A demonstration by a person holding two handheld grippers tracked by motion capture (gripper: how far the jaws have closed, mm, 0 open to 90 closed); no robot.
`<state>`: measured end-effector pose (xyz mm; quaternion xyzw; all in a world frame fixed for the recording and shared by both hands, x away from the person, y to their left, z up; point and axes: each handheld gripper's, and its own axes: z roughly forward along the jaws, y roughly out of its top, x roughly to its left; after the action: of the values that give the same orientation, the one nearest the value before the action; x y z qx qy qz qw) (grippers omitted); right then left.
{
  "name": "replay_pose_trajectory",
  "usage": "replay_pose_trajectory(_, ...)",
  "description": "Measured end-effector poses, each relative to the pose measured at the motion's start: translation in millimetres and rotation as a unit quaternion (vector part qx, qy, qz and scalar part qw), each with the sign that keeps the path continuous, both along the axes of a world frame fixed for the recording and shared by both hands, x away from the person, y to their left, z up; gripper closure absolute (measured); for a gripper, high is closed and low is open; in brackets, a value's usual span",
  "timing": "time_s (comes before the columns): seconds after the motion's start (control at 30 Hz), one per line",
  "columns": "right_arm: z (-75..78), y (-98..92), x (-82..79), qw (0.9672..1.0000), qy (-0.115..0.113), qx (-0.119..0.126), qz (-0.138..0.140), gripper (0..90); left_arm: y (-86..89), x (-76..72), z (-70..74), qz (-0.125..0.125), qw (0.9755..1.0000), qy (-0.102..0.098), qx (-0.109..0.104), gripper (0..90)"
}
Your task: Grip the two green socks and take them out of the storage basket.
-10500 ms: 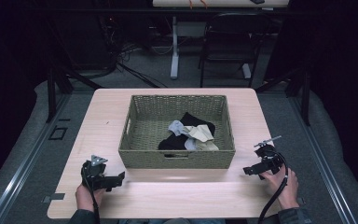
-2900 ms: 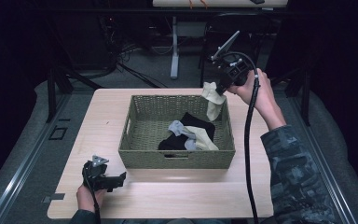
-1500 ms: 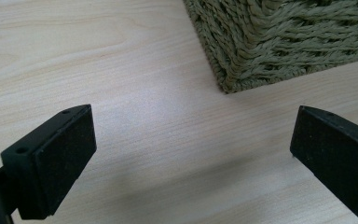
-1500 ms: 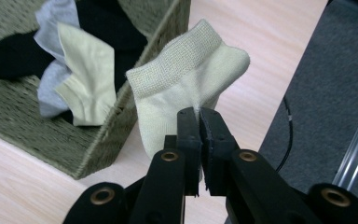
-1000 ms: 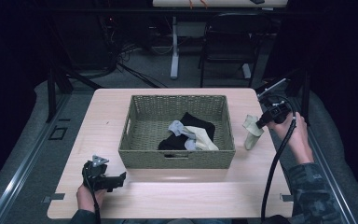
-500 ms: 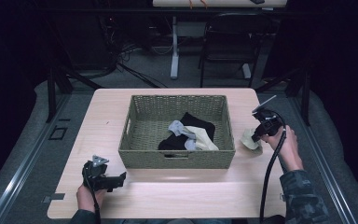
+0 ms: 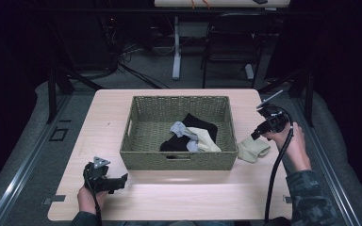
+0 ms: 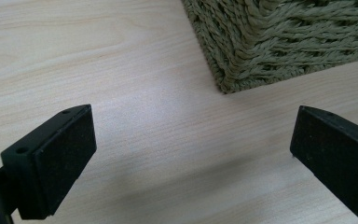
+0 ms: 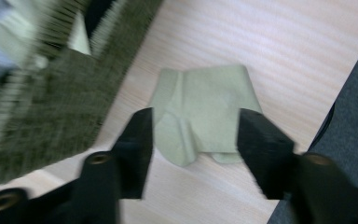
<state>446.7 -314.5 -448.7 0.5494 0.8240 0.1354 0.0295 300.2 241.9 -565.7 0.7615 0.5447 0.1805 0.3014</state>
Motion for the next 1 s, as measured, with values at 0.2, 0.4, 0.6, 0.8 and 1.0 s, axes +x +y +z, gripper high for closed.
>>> replay_pose_trajectory(0.2,35.5,11.9,-4.7,0.9993,-0.022,0.011,0.027,23.3,-0.3,0.0,0.0,0.000,1.0000,0.000,0.001,0.1)
replay_pose_trajectory(0.4,59.5,30.9,-2.1,0.9978,-0.043,0.014,0.049,14.7,-0.1,0.0,-0.1,0.000,1.0000,0.000,0.000,0.0)
replay_pose_trajectory(0.6,74.6,54.7,3.1,0.9957,-0.055,0.013,0.074,12.5,-0.2,0.1,-0.2,0.000,1.0000,0.000,0.000,0.1)
replay_pose_trajectory(0.8,81.3,86.8,8.7,0.9929,-0.062,0.013,0.100,7.0,0.0,0.2,-0.2,-0.001,1.0000,-0.001,-0.001,0.1)
replay_pose_trajectory(1.0,76.2,118.4,17.2,0.9906,-0.063,0.014,0.120,5.9,0.2,0.0,0.0,-0.001,1.0000,-0.001,-0.001,0.1)
